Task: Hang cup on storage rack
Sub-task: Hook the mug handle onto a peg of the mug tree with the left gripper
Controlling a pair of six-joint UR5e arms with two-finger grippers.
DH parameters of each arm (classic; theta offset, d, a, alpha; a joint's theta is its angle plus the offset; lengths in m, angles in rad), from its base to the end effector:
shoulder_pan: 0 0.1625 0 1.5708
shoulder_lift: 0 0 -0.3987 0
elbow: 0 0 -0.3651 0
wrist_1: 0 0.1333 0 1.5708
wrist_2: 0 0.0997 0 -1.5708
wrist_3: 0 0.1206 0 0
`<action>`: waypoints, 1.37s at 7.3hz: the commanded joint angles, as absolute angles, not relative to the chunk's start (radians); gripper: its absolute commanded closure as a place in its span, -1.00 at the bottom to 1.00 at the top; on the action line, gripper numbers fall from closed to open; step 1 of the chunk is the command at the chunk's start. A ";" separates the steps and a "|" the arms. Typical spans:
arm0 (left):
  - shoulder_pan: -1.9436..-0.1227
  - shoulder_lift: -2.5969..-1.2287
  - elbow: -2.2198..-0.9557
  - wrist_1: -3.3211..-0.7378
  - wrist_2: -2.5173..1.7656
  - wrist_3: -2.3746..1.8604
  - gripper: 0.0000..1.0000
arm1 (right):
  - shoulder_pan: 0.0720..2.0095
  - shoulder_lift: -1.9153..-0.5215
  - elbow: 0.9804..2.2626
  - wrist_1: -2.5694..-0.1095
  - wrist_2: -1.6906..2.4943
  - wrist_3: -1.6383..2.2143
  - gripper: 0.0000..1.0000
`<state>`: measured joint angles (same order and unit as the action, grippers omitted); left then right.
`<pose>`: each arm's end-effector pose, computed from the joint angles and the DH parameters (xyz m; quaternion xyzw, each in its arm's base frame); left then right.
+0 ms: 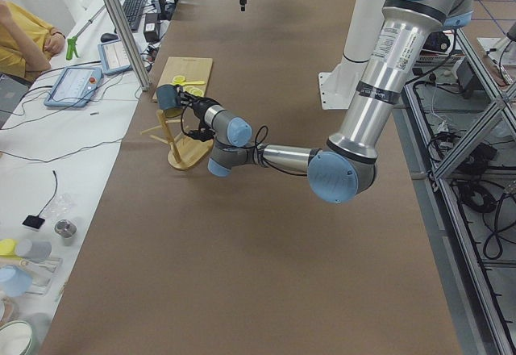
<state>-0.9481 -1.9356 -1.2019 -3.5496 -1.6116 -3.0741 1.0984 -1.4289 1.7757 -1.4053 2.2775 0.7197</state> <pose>0.2334 -0.5452 0.3974 -0.2395 0.7994 -0.5126 0.2023 -0.1929 -0.4984 0.4642 0.0088 -0.4105 0.0249 0.9115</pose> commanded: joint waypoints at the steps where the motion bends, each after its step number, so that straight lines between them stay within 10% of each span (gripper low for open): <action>1: -0.948 -1.936 -1.192 -3.551 -1.612 -3.073 0.42 | 1.095 -1.428 1.775 -1.405 2.278 0.722 -1.00; 5: -0.950 -1.930 -1.186 -3.574 -1.618 -3.076 0.07 | 1.089 -1.427 1.769 -1.405 2.276 0.723 -1.00; 9: -0.951 -1.856 -1.215 -3.727 -1.624 -2.987 -0.96 | 1.091 -1.428 1.769 -1.405 2.276 0.712 -1.00; 10: -0.953 -1.798 -1.257 -3.729 -1.661 -2.876 -0.97 | 1.094 -1.430 1.767 -1.405 2.278 0.710 -1.00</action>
